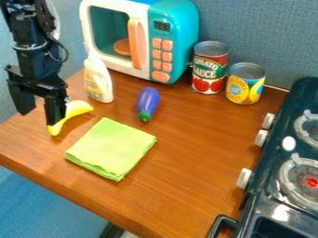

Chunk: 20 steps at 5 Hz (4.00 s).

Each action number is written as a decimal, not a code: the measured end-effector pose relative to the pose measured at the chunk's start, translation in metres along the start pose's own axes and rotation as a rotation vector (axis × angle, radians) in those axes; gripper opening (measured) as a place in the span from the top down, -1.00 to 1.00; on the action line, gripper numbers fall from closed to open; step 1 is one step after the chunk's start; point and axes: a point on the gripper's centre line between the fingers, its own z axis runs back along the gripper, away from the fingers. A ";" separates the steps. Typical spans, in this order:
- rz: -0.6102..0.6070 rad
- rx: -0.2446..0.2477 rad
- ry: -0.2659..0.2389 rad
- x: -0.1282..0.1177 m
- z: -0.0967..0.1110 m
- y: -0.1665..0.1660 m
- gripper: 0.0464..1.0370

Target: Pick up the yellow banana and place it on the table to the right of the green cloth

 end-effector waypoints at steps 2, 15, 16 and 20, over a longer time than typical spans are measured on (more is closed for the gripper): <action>-0.013 -0.017 0.045 -0.011 -0.005 0.007 -0.93; 0.249 -0.016 -0.003 0.033 -0.015 0.009 0.09; 0.314 0.071 -0.080 0.023 0.027 -0.005 0.09; 0.095 0.019 0.043 0.060 0.028 -0.136 0.09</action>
